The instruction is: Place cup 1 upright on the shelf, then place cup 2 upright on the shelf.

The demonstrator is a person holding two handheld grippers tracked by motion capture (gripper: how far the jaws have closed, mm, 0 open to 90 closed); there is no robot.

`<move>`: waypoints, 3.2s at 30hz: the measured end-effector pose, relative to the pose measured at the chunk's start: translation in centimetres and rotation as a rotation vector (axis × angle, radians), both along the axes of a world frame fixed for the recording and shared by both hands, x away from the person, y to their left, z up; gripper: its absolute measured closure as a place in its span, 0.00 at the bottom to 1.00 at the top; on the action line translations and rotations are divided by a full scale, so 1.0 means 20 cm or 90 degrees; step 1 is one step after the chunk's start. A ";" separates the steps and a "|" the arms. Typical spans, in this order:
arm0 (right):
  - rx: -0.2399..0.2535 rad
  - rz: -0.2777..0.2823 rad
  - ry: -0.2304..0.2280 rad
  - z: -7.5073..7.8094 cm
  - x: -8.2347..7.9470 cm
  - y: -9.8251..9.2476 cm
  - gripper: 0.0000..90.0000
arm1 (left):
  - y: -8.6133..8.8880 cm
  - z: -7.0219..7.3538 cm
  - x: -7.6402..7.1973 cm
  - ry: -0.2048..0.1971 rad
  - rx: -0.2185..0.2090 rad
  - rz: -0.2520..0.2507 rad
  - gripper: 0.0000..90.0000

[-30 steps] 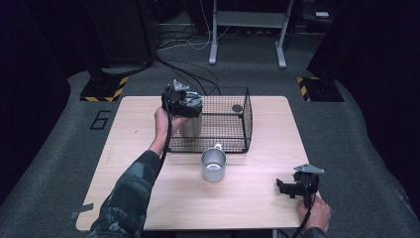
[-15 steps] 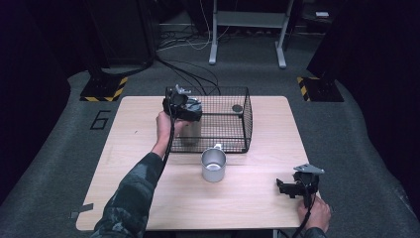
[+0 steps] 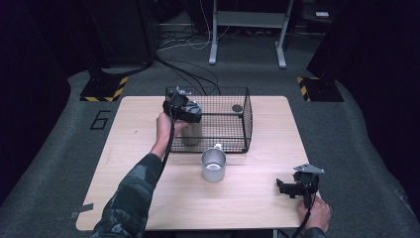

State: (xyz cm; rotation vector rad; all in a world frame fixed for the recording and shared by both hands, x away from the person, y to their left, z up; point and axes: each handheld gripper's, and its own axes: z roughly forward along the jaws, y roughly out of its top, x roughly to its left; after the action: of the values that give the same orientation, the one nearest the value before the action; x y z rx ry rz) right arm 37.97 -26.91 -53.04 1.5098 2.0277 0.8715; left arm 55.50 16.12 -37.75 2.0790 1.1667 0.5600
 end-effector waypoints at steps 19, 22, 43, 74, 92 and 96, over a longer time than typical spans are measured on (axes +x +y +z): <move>0.000 -0.001 0.000 0.00 0.00 0.00 0.00 | 0.03 0.16 -0.08 -0.041 -0.003 -0.032 0.00; 0.000 0.000 0.000 0.00 0.00 0.00 0.00 | 0.03 0.19 -0.11 -0.044 -0.011 -0.047 0.00; -0.001 0.002 0.000 0.00 0.00 0.00 0.00 | 0.17 0.21 -0.52 -0.080 0.002 -0.105 0.00; -0.001 0.003 0.000 0.00 0.00 0.00 0.00 | 0.57 -0.38 -0.80 -0.006 0.028 -0.038 0.00; -0.001 0.000 0.001 0.00 0.00 0.00 0.00 | 0.76 -0.67 -0.77 0.042 0.038 0.064 0.00; -0.005 0.005 0.002 0.00 0.00 -0.01 0.00 | 0.76 -0.71 -0.73 0.060 0.042 0.045 0.00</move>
State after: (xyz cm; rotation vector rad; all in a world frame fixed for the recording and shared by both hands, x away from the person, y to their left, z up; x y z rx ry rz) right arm 37.87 -27.02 -53.01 1.5017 2.0387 0.8641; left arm 40.91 31.33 -51.86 2.1477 1.2951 0.5454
